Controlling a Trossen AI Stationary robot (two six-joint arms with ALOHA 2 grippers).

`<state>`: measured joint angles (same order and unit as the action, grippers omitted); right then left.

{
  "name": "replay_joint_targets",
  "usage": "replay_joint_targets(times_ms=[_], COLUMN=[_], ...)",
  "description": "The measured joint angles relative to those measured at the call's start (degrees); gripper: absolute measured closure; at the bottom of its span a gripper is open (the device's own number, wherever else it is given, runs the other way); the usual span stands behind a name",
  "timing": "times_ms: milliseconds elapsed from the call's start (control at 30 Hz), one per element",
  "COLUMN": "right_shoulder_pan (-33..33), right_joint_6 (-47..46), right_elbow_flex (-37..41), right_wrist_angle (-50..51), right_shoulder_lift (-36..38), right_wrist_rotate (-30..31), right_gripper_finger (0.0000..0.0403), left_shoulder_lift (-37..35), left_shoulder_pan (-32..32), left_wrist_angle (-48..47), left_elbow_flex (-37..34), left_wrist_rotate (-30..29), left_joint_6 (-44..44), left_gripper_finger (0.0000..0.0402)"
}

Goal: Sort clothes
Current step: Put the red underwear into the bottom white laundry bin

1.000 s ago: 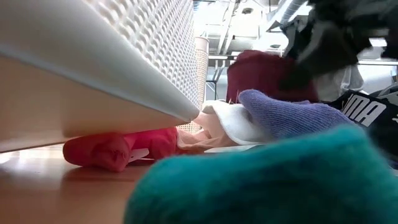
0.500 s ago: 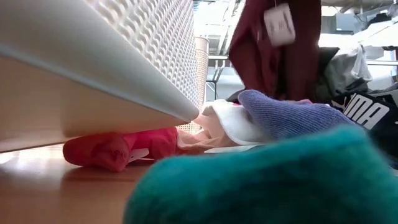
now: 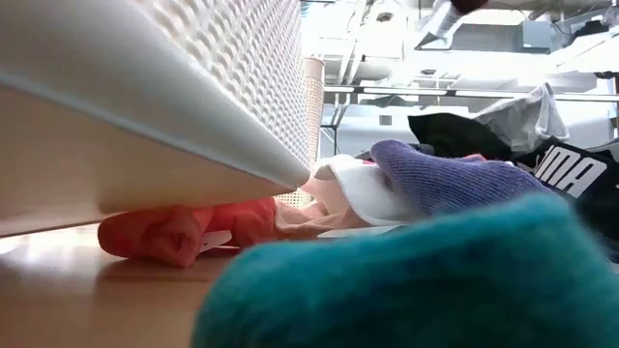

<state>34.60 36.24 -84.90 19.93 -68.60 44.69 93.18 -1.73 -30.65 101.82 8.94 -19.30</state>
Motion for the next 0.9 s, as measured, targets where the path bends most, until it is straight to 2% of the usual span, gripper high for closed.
replay_joint_targets(times_ms=[133, 300, 400, 467, 533, 767, 900], right_shoulder_pan=[-0.4, -0.6, -0.6, -0.6, -0.6, -1.0, -2.2], right_joint_6=[2.5, 4.8, 5.4, 5.7, 6.1, 6.7, 6.7], right_elbow_flex=[-2.2, -3.5, -3.8, -3.8, -3.8, -3.9, -3.9], right_wrist_angle=[-1.2, -3.1, -3.5, -4.3, -4.8, -5.5, -6.4], right_shoulder_lift=[0.0, 0.0, -0.1, -0.1, -0.3, -1.6, -3.1], right_wrist_rotate=[-1.3, -4.2, -4.5, -4.5, -4.5, -4.8, -6.0], right_gripper_finger=[0.0403, 0.0403, 0.0403, 0.0403, 0.0403, 0.0403, 0.0403], left_shoulder_lift=[1.0, 4.4, 6.2, 7.9, 8.6, 11.2, 12.0], left_shoulder_pan=[1.3, 1.3, 1.3, 1.4, 1.6, 1.2, 0.7], left_wrist_angle=[3.0, 10.6, 14.9, 19.8, 20.3, 28.7, 29.9], left_elbow_flex=[-0.1, -0.1, -0.1, 0.1, -0.1, 0.1, 0.0], left_wrist_rotate=[13.7, 20.2, 18.9, 14.1, 11.1, 8.7, 8.6], left_joint_6=[3.5, 6.2, 8.2, 9.9, 11.1, 12.3, 11.8], left_gripper_finger=[0.0059, 0.0060, 0.0059, 0.0058, 0.0057, 0.0056, 0.0070])
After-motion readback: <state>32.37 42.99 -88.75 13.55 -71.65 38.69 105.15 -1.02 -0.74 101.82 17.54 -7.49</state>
